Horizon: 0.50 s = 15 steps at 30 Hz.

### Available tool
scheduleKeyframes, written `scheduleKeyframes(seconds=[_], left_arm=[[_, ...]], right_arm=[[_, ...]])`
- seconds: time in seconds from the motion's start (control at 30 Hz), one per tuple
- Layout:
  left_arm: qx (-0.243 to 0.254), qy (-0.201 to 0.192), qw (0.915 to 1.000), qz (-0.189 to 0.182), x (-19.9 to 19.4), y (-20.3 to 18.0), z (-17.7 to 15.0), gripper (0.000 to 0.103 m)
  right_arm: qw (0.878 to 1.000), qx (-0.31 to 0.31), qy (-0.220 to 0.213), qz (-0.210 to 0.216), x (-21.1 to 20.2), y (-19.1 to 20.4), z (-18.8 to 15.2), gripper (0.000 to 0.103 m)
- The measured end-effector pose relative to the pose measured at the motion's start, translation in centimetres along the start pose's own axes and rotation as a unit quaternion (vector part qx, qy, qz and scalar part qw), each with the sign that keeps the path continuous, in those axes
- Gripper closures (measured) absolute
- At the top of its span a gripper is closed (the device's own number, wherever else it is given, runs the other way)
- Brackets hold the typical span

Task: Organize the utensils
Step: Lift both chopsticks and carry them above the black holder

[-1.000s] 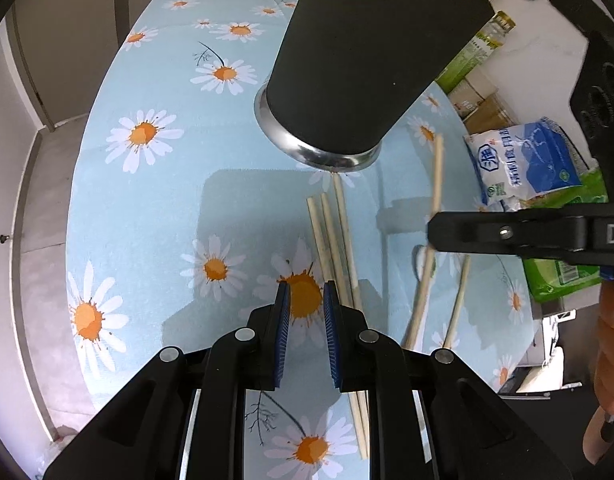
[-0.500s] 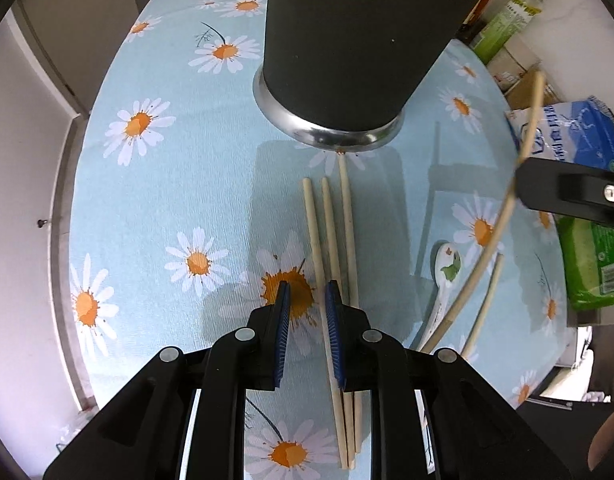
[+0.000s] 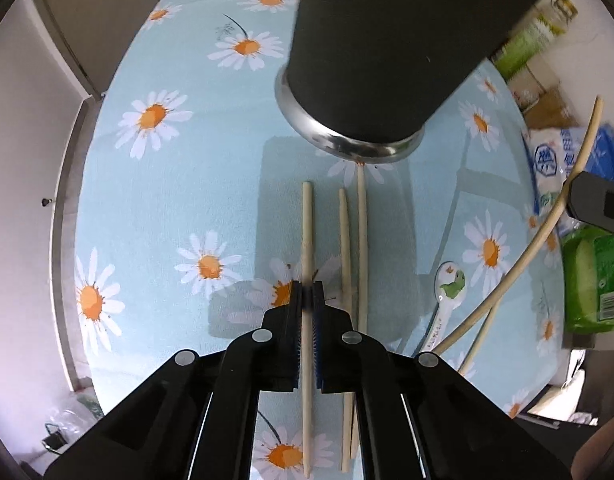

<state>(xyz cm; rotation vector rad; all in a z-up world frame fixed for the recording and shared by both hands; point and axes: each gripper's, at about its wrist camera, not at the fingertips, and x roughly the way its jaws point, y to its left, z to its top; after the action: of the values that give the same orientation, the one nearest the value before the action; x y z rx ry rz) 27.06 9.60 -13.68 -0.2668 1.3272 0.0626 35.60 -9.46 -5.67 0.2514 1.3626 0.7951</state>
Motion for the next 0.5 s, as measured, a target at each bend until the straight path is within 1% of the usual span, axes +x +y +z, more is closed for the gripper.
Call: scheduleKeyframes(seconds=[0.2,0.3,0.43,0.5], left_arm=[[-0.004,-0.043,0.9988,-0.025,-2.7,1.8,-0.5,0.099],[-0.001,-0.066,0.9974,-0.030,-3.7,1.8,-0.7,0.099],[0.000,-0.098,0.9938,-0.053,-4.9,1.5,-0.7,0.099],[0.002,-0.114,0.9910,-0.070,-5.9,2.2,-0.7,0.099]], right_arm=[[1.000,-0.002,-0.012,-0.017,-0.7,0.9,0.0,0.097],[0.999,-0.010,-0.018,-0.030,-1.1,1.8,0.0,0.097],[0.999,-0.011,-0.025,-0.046,-1.6,2.8,-0.1,0.097],[0.998,-0.014,-0.028,-0.054,-1.7,3.3,-0.2,0.097]])
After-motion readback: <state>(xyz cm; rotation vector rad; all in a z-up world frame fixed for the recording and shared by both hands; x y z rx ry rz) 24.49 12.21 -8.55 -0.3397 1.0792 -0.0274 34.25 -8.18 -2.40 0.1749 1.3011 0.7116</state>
